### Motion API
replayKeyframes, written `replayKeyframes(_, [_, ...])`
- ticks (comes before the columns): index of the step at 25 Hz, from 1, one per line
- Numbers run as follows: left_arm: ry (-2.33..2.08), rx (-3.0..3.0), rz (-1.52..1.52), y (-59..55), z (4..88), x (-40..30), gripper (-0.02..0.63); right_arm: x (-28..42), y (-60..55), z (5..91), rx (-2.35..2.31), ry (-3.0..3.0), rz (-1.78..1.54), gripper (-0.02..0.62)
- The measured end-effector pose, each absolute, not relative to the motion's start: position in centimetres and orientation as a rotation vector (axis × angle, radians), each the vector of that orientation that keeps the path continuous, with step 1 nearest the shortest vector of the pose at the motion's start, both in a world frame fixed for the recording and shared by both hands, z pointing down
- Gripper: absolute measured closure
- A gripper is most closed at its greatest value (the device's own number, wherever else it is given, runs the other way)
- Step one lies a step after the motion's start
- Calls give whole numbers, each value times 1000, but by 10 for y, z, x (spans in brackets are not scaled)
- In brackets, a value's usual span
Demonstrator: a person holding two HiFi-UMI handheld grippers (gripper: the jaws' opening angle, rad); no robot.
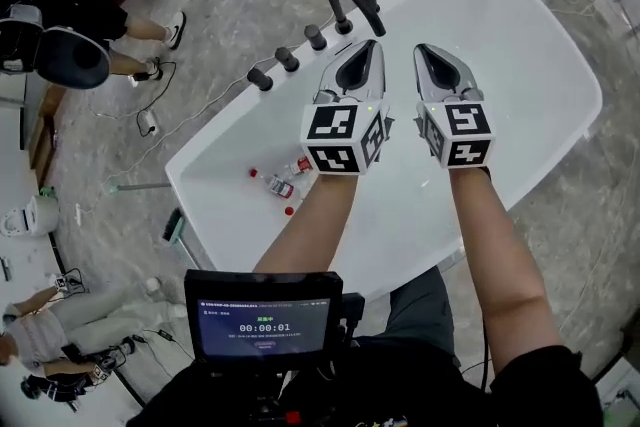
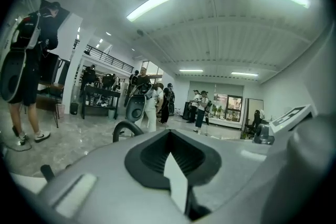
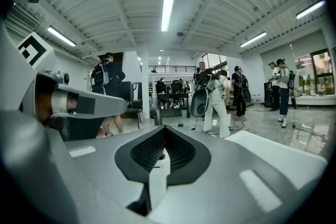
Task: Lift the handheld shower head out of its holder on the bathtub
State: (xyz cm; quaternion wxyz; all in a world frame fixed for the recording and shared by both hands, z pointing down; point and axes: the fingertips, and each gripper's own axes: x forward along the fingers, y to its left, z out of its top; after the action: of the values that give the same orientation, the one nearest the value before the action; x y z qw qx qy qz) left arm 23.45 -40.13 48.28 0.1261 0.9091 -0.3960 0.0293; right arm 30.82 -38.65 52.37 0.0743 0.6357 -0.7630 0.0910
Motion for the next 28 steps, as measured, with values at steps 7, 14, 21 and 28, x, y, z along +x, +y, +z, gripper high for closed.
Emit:
replayKeyframes(7, [-1309, 2574, 20, -480, 582, 233, 606, 339, -500, 636, 1757, -2359, 179, 565])
replayKeyframes(14, [-1412, 2532, 23, -530, 678, 218, 595, 325, -608, 732, 1714, -2400, 202, 508])
replayKeyframes(21, [-1450, 2523, 11, -538, 722, 209, 595, 323, -685, 791, 1758, -2316, 259, 436])
replayKeyframes(28, [-1459, 2523, 0, -537, 732, 199, 595, 319, -694, 790, 1725, -2319, 263, 433])
